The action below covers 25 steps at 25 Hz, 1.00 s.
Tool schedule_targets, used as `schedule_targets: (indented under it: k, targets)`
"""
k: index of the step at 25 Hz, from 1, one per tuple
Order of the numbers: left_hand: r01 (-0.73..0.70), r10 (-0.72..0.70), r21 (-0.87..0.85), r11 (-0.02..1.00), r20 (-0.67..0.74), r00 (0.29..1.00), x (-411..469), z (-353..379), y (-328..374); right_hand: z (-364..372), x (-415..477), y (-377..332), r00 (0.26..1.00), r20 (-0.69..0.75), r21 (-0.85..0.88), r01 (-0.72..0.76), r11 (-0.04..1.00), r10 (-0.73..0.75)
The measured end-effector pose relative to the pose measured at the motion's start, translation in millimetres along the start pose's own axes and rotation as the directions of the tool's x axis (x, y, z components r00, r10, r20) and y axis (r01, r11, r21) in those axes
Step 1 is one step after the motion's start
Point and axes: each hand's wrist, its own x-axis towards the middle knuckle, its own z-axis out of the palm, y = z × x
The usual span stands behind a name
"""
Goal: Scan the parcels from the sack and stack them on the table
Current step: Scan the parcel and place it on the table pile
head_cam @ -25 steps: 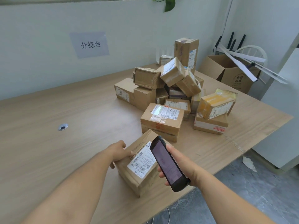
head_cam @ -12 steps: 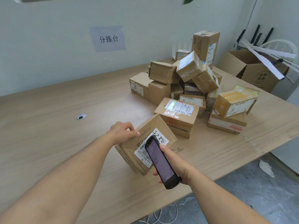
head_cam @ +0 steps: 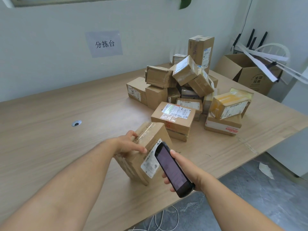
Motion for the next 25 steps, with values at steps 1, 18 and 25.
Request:
schedule_targets:
  k: [1, 18, 25]
  targets:
    - [-0.026, 0.028, 0.040, 0.999, -0.065, 0.997, -2, -5, 1, -3, -4, 1, 1.000, 0.009, -0.006, -0.007, 1.000, 0.007]
    - [0.047, -0.021, 0.057, 0.997, -0.393, 0.919, -102, -47, -57, 59, -54, 3, 0.940, 0.252, -0.562, -0.052, 0.826, 0.231]
    - [0.092, -0.088, -0.012, 0.996, -0.438, 0.895, -135, -42, -103, 91, -54, 11, 0.928, 0.288, -0.657, 0.012, 0.754, 0.236]
